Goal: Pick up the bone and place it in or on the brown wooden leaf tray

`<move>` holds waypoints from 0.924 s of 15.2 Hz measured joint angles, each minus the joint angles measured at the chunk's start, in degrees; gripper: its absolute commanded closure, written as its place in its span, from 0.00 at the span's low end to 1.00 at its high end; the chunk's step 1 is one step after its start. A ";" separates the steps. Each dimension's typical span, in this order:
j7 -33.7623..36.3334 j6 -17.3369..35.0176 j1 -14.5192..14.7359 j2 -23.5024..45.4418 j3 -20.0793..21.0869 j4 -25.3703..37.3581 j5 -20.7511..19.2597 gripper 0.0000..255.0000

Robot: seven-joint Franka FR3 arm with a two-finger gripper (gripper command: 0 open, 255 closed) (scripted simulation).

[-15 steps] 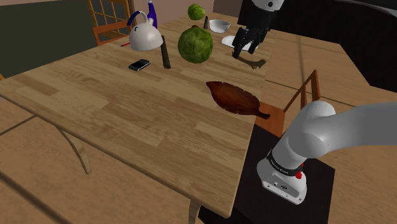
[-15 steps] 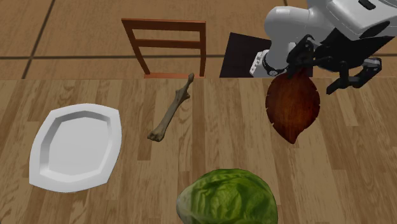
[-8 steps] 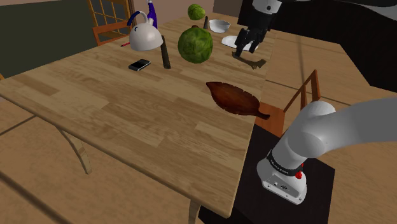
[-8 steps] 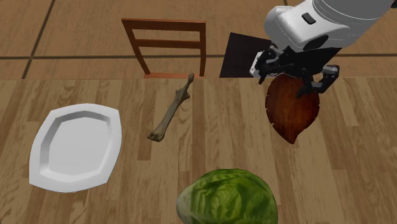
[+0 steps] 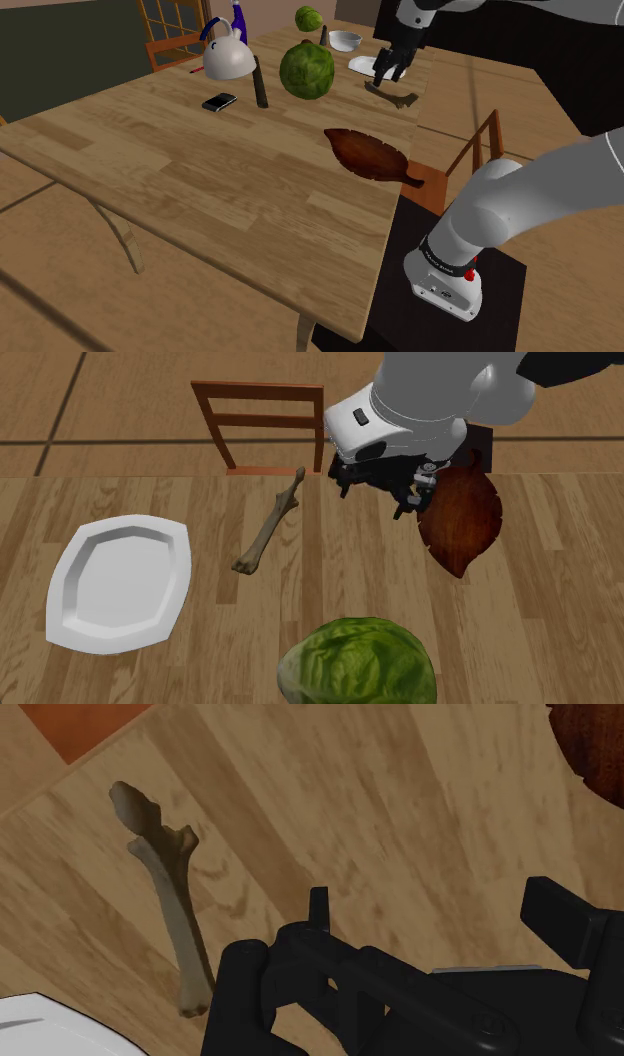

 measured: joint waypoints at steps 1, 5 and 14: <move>-1.14 0.77 -0.02 1.36 -1.09 0.50 0.05 0.00; -6.92 2.70 0.04 8.22 -6.25 4.99 1.13 0.00; -21.81 5.72 -0.23 27.85 -16.66 17.90 10.52 0.00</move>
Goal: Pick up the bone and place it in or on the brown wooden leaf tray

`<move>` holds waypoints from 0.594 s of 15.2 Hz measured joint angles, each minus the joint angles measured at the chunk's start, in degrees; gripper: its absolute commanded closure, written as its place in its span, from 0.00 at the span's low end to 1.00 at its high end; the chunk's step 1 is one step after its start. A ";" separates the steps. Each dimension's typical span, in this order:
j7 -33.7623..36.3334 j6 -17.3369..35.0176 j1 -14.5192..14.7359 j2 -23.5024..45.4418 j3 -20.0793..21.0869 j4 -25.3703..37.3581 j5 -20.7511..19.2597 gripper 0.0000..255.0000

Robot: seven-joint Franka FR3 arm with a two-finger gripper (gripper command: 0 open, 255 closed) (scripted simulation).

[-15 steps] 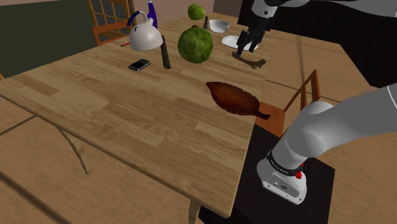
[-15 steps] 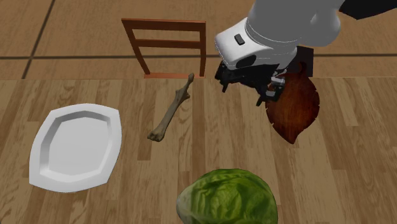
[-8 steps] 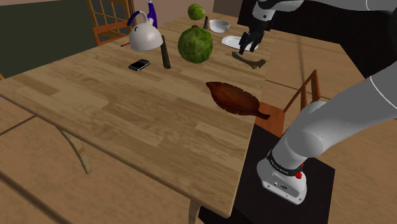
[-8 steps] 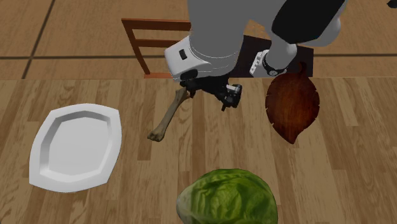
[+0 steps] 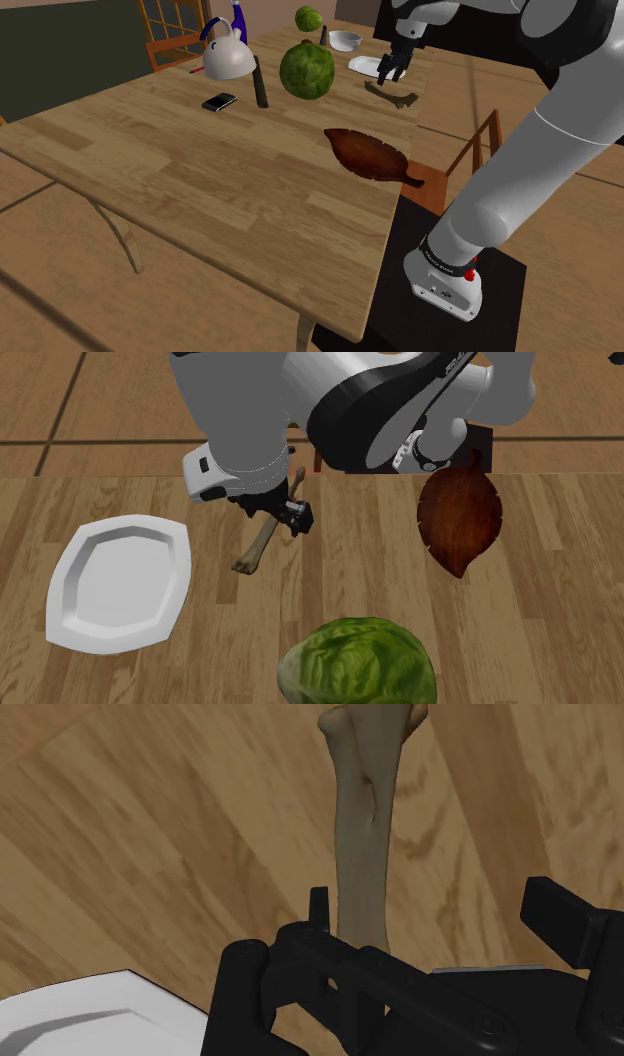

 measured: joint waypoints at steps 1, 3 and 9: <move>-1.81 -0.49 -0.46 2.35 -0.84 2.09 1.51 0.00; -3.39 0.34 -0.87 4.64 -1.34 2.89 3.06 0.00; -4.80 4.64 -1.12 6.41 -1.47 -0.14 4.48 0.00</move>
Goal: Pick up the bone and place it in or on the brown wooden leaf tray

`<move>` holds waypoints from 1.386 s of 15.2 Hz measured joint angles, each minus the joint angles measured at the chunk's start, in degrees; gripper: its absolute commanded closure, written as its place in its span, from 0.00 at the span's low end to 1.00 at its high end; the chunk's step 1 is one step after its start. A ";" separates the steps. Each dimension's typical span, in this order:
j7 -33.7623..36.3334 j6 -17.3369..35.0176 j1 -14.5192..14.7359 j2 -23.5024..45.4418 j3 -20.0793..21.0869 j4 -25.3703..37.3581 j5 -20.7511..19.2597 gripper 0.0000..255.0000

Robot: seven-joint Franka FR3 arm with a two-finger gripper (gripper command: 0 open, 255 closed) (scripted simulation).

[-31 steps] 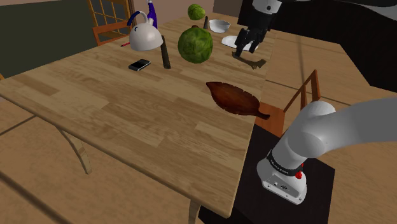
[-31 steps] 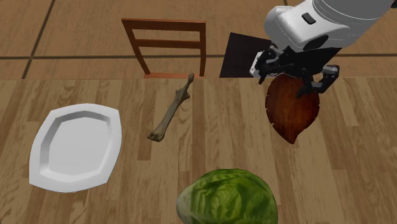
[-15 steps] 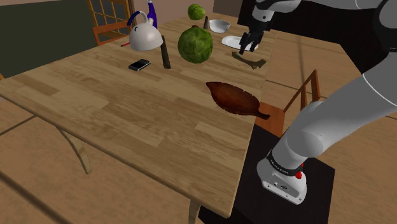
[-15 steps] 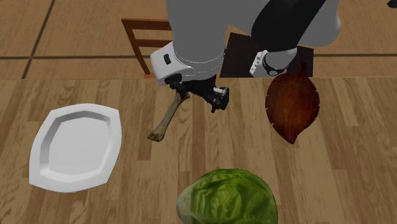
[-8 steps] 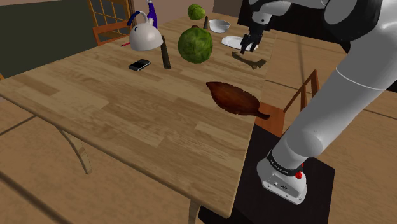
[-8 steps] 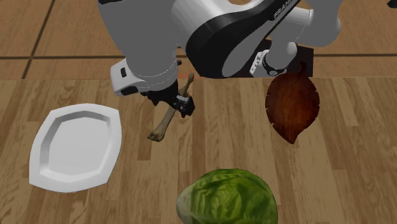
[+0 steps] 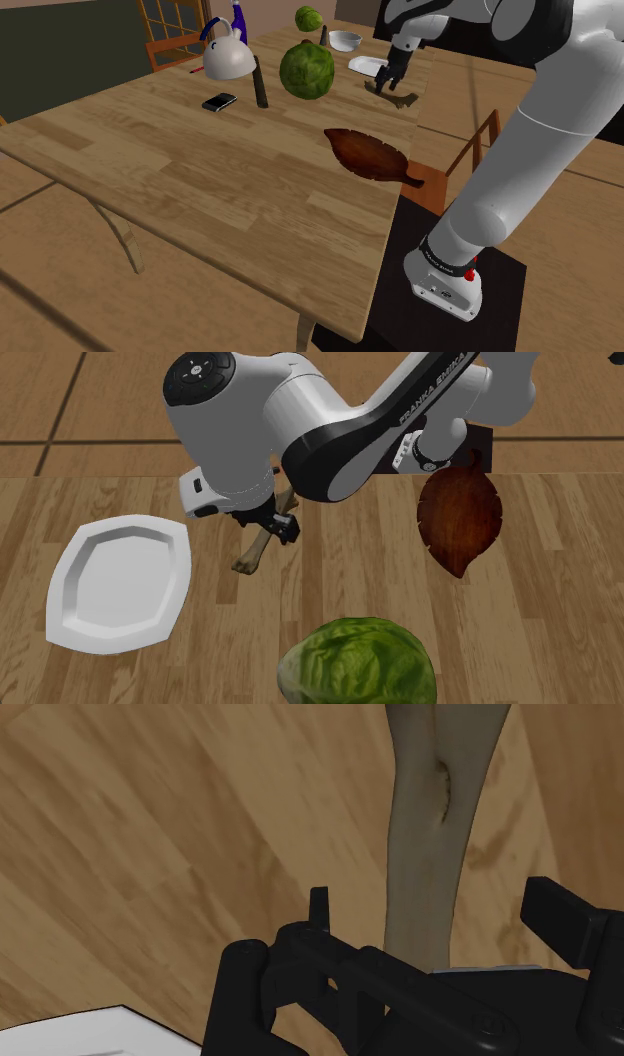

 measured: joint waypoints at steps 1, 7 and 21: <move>-0.09 0.30 -0.01 0.27 0.01 -0.10 0.19 0.00; -0.22 0.58 -0.04 0.52 0.02 -0.16 0.38 1.00; 0.31 -1.50 0.03 -0.18 0.01 1.40 -0.22 1.00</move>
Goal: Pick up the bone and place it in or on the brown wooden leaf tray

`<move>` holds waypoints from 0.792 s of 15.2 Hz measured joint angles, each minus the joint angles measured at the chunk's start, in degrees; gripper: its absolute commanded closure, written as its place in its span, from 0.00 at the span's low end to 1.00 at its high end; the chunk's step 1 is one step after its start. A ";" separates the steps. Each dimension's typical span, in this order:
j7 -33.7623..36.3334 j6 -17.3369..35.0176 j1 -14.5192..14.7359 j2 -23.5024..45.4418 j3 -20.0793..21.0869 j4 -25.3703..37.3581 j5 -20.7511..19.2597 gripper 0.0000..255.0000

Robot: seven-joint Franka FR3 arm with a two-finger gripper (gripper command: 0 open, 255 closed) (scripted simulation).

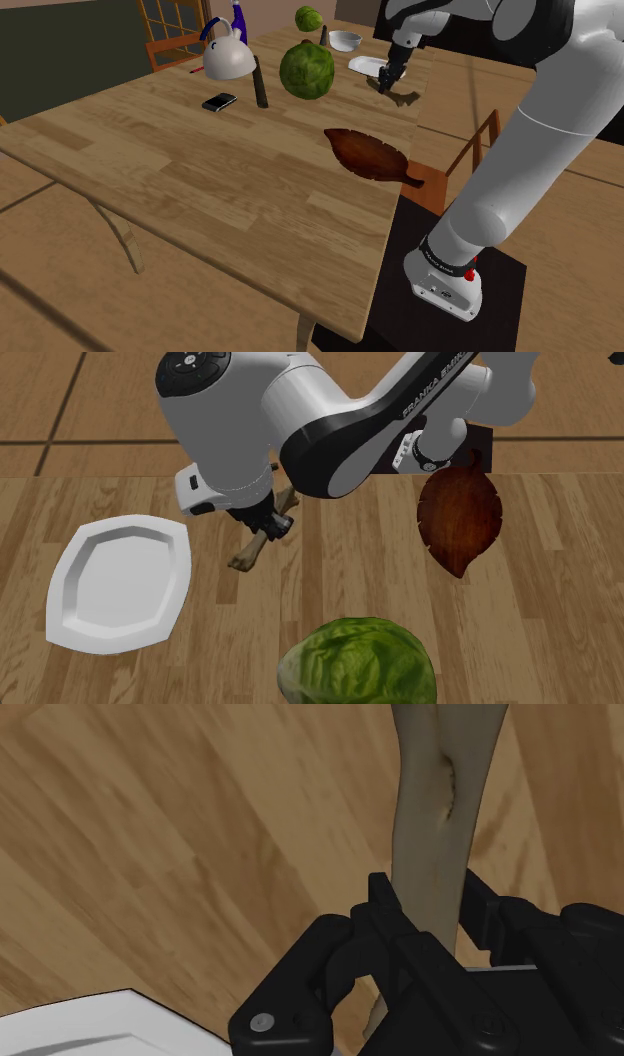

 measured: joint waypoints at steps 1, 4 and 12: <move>0.13 -0.77 0.00 -0.24 -0.02 0.60 -0.20 1.00; 0.63 -2.96 0.07 -0.77 0.00 2.40 -0.67 1.00; 1.38 -8.80 0.09 -1.22 0.00 7.93 -1.16 1.00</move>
